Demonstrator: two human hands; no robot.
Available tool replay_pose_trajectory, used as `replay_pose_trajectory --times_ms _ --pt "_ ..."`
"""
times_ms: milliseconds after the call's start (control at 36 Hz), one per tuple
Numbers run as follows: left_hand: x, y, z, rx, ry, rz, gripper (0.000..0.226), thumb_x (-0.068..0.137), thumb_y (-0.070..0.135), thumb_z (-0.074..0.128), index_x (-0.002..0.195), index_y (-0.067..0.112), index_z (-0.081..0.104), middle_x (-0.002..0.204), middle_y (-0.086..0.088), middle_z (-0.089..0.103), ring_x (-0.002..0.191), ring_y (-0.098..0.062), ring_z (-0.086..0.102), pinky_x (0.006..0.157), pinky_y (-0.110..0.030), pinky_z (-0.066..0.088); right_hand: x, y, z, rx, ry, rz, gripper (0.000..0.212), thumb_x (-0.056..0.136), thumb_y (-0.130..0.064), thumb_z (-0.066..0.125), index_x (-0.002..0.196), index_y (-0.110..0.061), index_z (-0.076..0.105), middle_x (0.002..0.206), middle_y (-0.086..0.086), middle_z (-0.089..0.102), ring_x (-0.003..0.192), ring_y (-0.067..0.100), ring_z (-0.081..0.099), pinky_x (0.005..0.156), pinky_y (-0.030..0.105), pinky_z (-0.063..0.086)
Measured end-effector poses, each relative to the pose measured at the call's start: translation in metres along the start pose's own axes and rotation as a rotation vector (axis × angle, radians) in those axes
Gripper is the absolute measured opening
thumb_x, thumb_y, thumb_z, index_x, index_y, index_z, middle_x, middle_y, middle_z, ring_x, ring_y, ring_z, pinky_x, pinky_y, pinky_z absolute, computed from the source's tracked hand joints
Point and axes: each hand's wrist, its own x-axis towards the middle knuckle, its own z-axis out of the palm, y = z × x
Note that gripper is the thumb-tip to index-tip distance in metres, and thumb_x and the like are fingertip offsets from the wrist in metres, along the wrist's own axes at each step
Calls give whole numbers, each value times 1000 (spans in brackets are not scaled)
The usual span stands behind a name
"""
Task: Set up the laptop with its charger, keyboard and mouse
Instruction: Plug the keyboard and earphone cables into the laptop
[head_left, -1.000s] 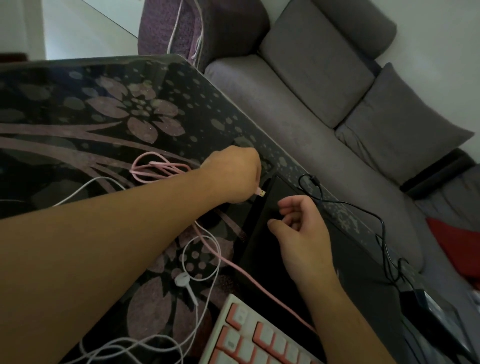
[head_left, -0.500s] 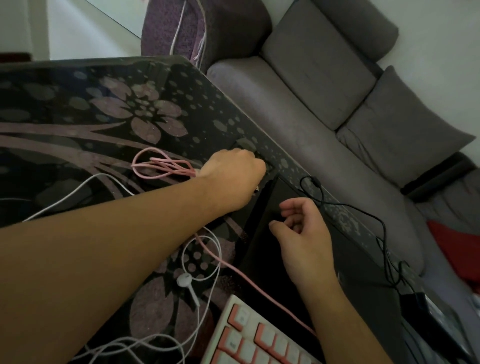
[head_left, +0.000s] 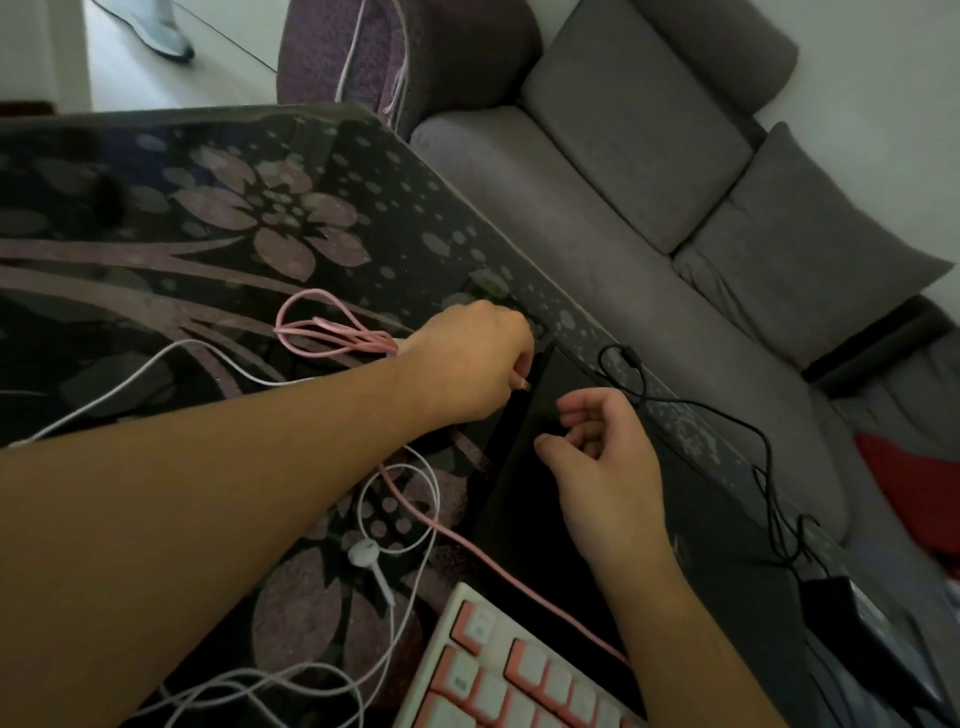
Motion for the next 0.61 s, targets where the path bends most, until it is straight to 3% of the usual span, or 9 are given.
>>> replay_pose_trajectory --times_ms 167,611 --pt "8 7 3 6 -21 0 17 94 17 73 109 25 76 104 4 72 94 -13 69 84 -38 62 2 -2 2 -11 15 0 35 84 -10 78 103 -34 63 105 -7 63 89 10 61 76 24 47" --pt "-9 15 -24 -46 -19 -10 26 95 26 69 121 25 73 107 0 75 99 -19 71 90 -42 61 -1 -12 -4 24 11 79 25 89 -7 74 100 -27 66 101 -5 66 86 6 63 72 20 45"
